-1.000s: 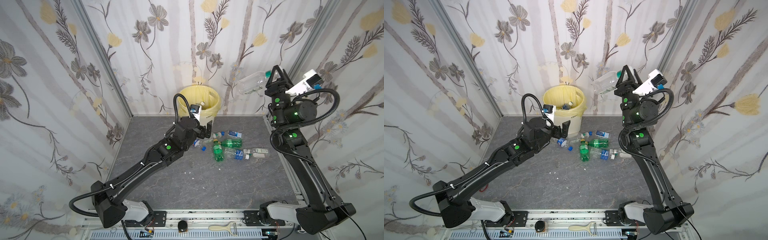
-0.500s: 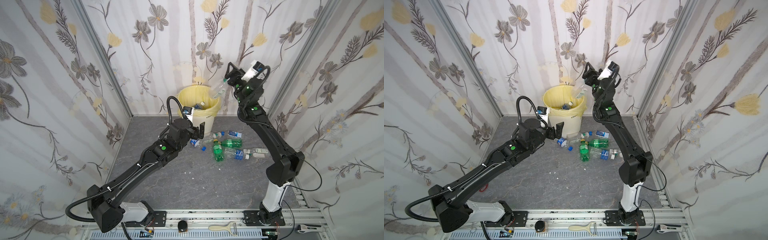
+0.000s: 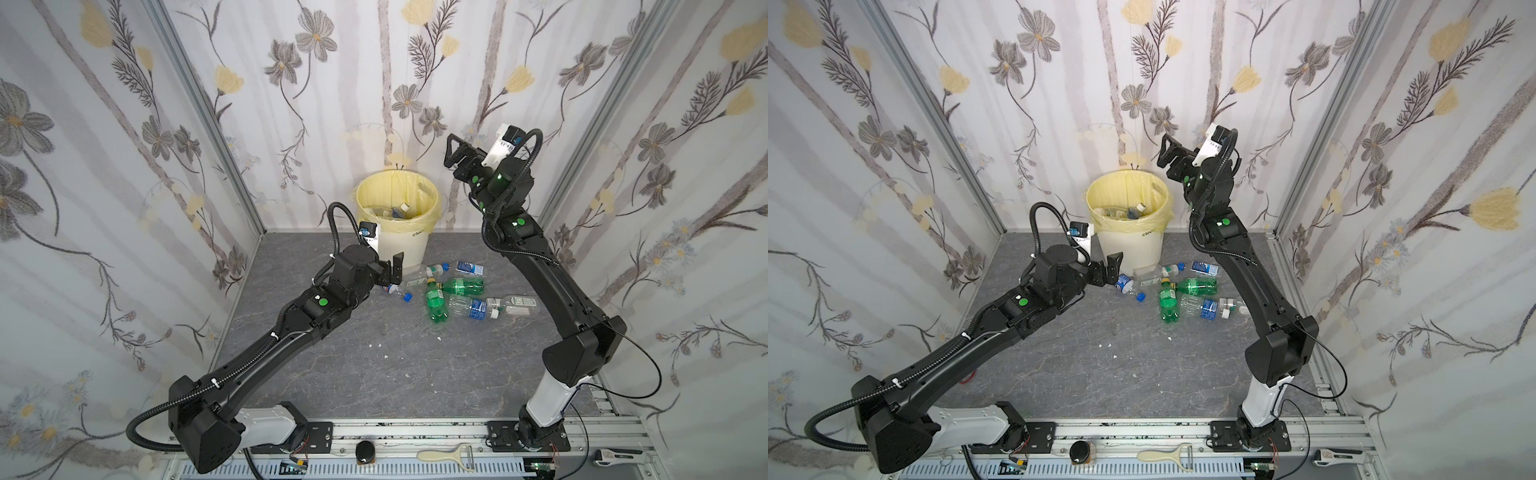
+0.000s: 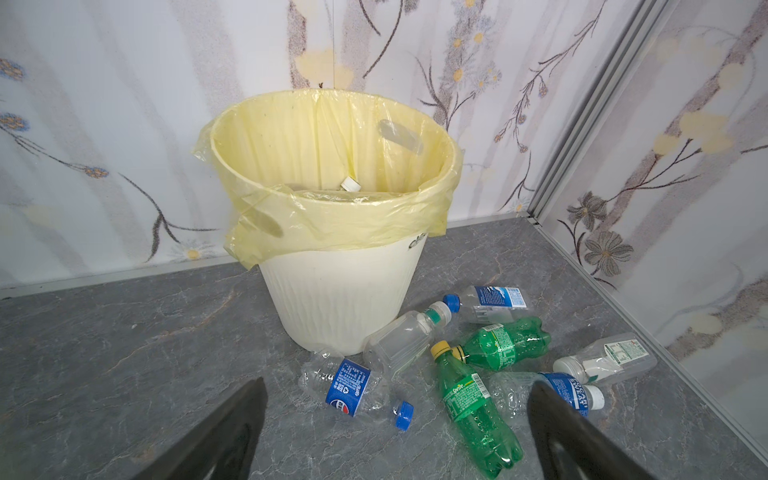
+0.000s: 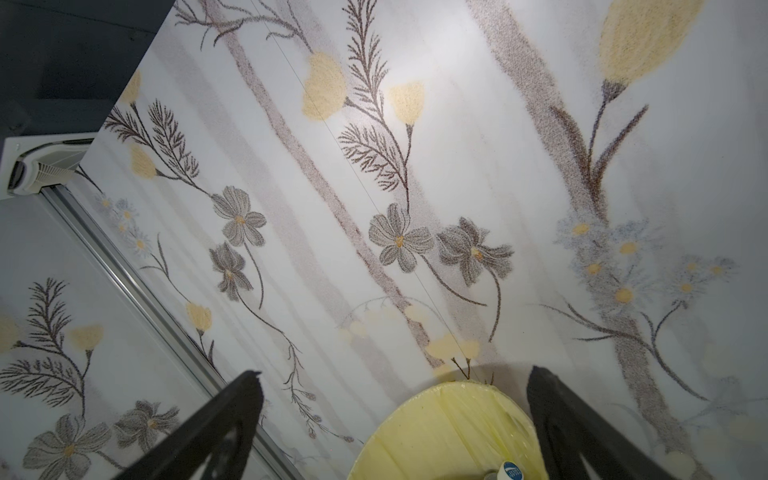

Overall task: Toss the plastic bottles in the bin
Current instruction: 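Open the right gripper over the bin to drop the green-label bottle, then lower the left gripper onto the blue-label Pepsi bottle while the right gripper lowers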

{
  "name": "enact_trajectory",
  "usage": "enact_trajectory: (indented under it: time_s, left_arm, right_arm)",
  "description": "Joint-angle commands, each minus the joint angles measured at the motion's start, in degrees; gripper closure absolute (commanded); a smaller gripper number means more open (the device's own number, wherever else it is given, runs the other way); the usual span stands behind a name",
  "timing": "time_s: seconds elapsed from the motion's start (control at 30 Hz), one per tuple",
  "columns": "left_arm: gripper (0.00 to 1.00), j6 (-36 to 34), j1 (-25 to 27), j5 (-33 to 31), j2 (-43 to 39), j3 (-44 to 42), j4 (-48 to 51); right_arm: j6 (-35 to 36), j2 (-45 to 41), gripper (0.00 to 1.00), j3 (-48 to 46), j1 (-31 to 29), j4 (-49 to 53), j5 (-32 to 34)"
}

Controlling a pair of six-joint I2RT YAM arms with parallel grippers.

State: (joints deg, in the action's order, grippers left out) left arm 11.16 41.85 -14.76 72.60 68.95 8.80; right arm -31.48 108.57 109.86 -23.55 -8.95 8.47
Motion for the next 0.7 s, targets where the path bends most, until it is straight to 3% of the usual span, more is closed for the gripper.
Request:
enact_trajectory:
  time_s: [0.0,0.3,0.47,0.67]
  left_arm:
    - [0.0,2.39,-0.18,-0.97,-0.26,-0.66,-1.29]
    - [0.0,6.79,-0.69,-1.31,-1.27,-4.01,-1.24]
    - [0.0,15.58,-1.64,-1.07,1.2,-7.55,-1.15]
    - [0.0,27.79,-3.85,4.03,6.41,-9.91,-1.15]
  right_arm:
    - [-0.16,-3.2,0.0,-4.19,0.33,-3.68,-0.65]
    - [1.29,-12.9,0.0,-19.91,0.96,-4.94,-2.23]
    - [3.0,-18.8,0.0,-29.96,0.59,-3.64,-4.54]
    - [3.34,-25.06,0.0,-43.12,-0.69,-4.21,-5.54]
